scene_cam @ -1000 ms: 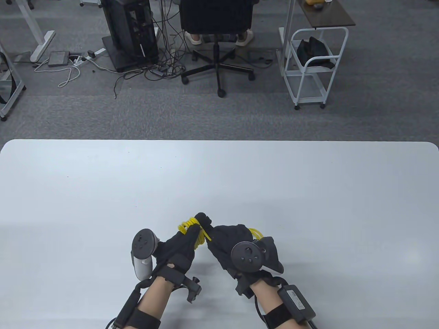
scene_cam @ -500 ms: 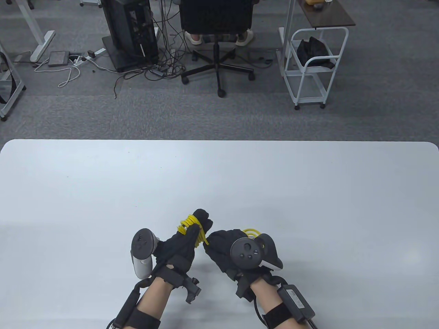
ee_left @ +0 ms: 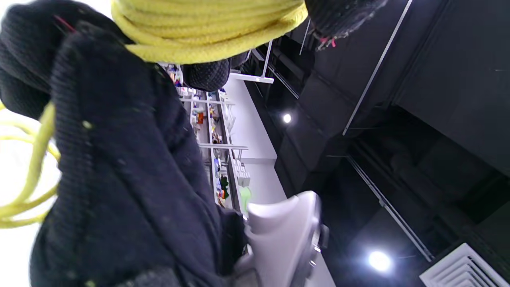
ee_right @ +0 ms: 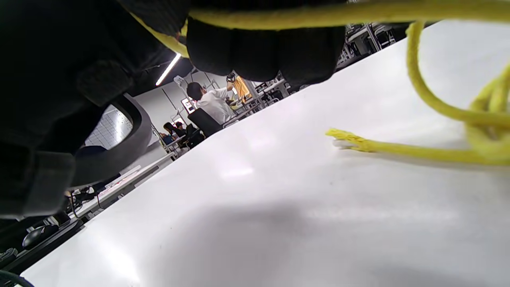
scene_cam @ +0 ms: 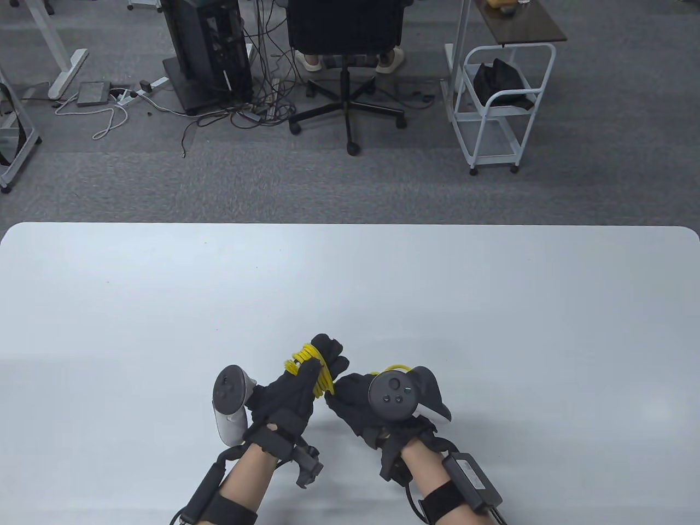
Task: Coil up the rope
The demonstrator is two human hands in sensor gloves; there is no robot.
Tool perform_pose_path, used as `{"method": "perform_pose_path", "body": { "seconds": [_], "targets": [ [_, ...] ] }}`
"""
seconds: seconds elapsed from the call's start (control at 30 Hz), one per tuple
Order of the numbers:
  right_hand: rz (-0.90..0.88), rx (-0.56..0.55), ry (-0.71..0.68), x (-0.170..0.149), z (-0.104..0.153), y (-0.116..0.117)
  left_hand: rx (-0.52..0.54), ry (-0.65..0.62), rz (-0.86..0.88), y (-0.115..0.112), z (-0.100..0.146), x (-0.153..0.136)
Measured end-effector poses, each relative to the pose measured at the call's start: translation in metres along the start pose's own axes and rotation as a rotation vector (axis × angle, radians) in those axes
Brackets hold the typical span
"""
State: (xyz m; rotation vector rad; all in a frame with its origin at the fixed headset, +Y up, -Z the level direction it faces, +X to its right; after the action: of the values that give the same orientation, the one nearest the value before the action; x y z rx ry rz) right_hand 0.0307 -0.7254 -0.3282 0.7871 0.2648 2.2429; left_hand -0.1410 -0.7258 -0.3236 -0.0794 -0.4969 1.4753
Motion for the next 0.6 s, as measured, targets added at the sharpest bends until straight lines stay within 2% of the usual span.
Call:
{"method": "perform_pose_path", "body": {
  "seconds": [0.27, 0.6],
  "targets": [
    [0.051, -0.05, 0.069, -0.015, 0.004, -0.014, -0.063, -0.017, 0.036, -0.006, -0.001, 0.002],
    [0.098, -0.151, 0.107, -0.025, 0.012, -0.037, -0.38, 0.103, -0.146, -0.03, -0.006, -0.009]
  ]
}}
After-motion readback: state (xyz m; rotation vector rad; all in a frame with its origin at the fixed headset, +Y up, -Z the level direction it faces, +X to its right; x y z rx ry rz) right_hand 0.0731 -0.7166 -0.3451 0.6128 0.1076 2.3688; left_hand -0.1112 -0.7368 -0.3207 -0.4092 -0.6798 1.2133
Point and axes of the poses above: the tracker on the back of each hand, its own x axis roughly to the thumb side, its own z axis roughly from the fingertips to the wrist, y = z × x, the point moved 3 cm from there along -z, roughly from the wrist to the fingertips, and after that the axes turned 11 degrees about -z, right-handed, at the moved point
